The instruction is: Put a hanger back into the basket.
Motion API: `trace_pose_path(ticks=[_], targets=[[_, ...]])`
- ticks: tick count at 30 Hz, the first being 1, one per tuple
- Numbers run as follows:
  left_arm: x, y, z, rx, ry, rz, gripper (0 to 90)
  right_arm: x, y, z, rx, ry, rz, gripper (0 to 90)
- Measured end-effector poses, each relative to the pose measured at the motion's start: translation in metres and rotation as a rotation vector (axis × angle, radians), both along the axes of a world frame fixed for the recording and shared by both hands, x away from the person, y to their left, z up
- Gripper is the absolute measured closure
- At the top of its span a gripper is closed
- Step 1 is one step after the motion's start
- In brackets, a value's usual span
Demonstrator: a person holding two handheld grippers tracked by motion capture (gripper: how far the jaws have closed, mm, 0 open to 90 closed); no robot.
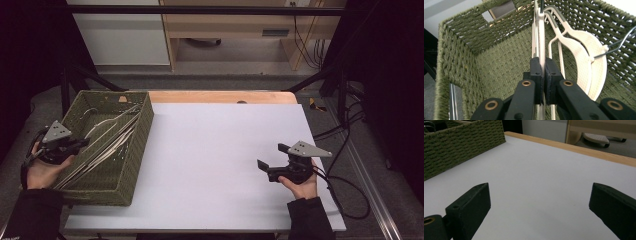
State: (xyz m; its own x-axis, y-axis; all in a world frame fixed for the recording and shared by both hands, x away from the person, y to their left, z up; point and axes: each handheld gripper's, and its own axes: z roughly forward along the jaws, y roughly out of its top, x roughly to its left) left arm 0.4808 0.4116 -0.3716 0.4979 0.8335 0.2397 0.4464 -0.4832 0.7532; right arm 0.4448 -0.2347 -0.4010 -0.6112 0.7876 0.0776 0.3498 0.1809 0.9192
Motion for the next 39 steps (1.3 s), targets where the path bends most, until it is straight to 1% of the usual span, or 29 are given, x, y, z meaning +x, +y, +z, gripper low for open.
trace_pose_path(ticks=[2, 4, 5, 6, 7, 9, 10, 11, 12, 13, 14, 15, 16, 17, 18, 19, 20, 21, 22, 24, 26, 27, 29, 31, 33, 34, 36, 37, 39], targets=[[-0.001, 0.0, -0.003, 0.011, 0.021, 0.001, 86.1, 0.0, 0.0, 0.0, -0.001, -0.001, 0.0, 4.2], [-0.001, 0.0, -0.005, 0.01, 0.057, 0.002, 85.0, 0.0, 0.0, 0.0, 0.0, -0.001, 0.003, 4.3], [-0.001, -0.001, -0.006, 0.023, 0.069, 0.006, 84.4, 0.0, 0.0, 0.0, 0.0, 0.0, 0.002, 4.3], [0.0, -0.002, -0.008, 0.027, 0.087, 0.013, 84.2, 0.0, 0.0, 0.0, 0.002, 0.0, 0.002, 4.3], [0.0, -0.003, -0.008, 0.032, 0.111, 0.01, 83.0, 0.0, 0.001, 0.0, 0.003, 0.001, 0.002, 4.3], [0.0, -0.005, -0.01, 0.042, 0.124, 0.005, 81.8, 0.0, 0.001, 0.0, 0.004, 0.0, 0.005, 4.4], [0.0, -0.006, -0.01, 0.046, 0.131, -0.005, 81.4, 0.0, 0.001, 0.0, 0.004, -0.001, 0.006, 4.4], [0.0, -0.007, -0.01, 0.046, 0.13, -0.012, 80.9, 0.0, 0.001, -0.001, 0.003, -0.001, 0.006, 4.4], [0.0, -0.007, -0.01, 0.044, 0.141, -0.012, 80.4, 0.0, 0.001, -0.001, -0.001, 0.0, 0.007, 4.4], [0.001, -0.008, -0.01, 0.025, 0.147, -0.008, 79.5, 0.0, 0.001, -0.001, -0.003, -0.001, 0.012, 4.4], [0.002, -0.007, -0.009, -0.018, 0.167, -0.004, 76.5, 0.0, 0.001, -0.001, 0.001, -0.002, 0.01, 4.4], [0.002, -0.007, -0.008, -0.045, 0.172, -0.019, 71.6, 0.0, 0.001, 0.0, 0.003, -0.001, 0.008, 4.4], [0.001, -0.007, -0.006, -0.051, 0.172, -0.027, 70.7, 0.0, 0.001, 0.0, 0.005, 0.0, 0.007, 4.4], [0.0, -0.008, -0.004, -0.049, 0.165, -0.035, 69.6, 0.0, 0.001, 0.0, 0.004, -0.001, 0.008, 4.4], [-0.001, -0.009, 0.0, -0.061, 0.162, -0.047, 68.4, 0.0, 0.001, 0.0, 0.002, -0.003, 0.008, 4.4], [-0.003, -0.01, 0.002, -0.082, 0.157, -0.047, 67.3, 0.0, 0.001, 0.0, 0.005, -0.002, 0.009, 4.4], [-0.005, -0.011, 0.005, -0.087, 0.151, -0.057, 65.9, 0.0, 0.001, 0.0, 0.006, -0.002, 0.009, 4.4], [-0.007, -0.013, 0.008, -0.113, 0.14, -0.059, 64.3, 0.0, 0.0, 0.0, 0.007, 0.0, 0.009, 4.4], [-0.01, -0.014, 0.012, -0.124, 0.135, -0.068, 62.8, -0.001, 0.0, 0.0, 0.005, -0.002, 0.013, 4.4], [-0.015, -0.021, 0.021, -0.179, 0.088, -0.062, 59.9, -0.001, 0.0, 0.001, 0.01, -0.003, 0.008, 4.4], [-0.02, -0.028, 0.027, -0.216, 0.044, -0.063, 53.7, -0.002, 0.0, 0.002, 0.016, -0.008, 0.014, 4.3], [-0.022, -0.032, 0.031, -0.236, 0.025, -0.069, 50.4, -0.002, 0.0, 0.003, 0.019, -0.01, 0.014, 4.3], [-0.026, -0.044, 0.036, -0.296, -0.021, -0.074, 43.3, -0.003, 0.0, 0.004, 0.029, -0.015, 0.022, 4.2], [-0.03, -0.056, 0.038, -0.328, -0.049, -0.086, 37.2, -0.004, 0.001, 0.005, 0.037, -0.019, 0.026, 3.9], [-0.033, -0.069, 0.039, -0.373, -0.071, -0.112, 30.9, -0.005, 0.001, 0.005, 0.04, -0.021, 0.026, 3.5], [-0.035, -0.076, 0.04, -0.387, -0.079, -0.134, 28.0, -0.005, 0.001, 0.006, 0.041, -0.024, 0.023, 3.3], [-0.038, -0.087, 0.04, -0.396, -0.091, -0.162, 22.8, -0.006, 0.0, 0.006, 0.043, -0.028, 0.023, 3.3], [-0.04, -0.093, 0.039, -0.407, -0.099, -0.175, 20.1, -0.006, -0.001, 0.007, 0.043, -0.033, 0.027, 3.2], [-0.043, -0.105, 0.038, -0.435, -0.094, -0.192, 13.1, -0.007, -0.001, 0.007, 0.05, -0.036, 0.026, 3.0]])
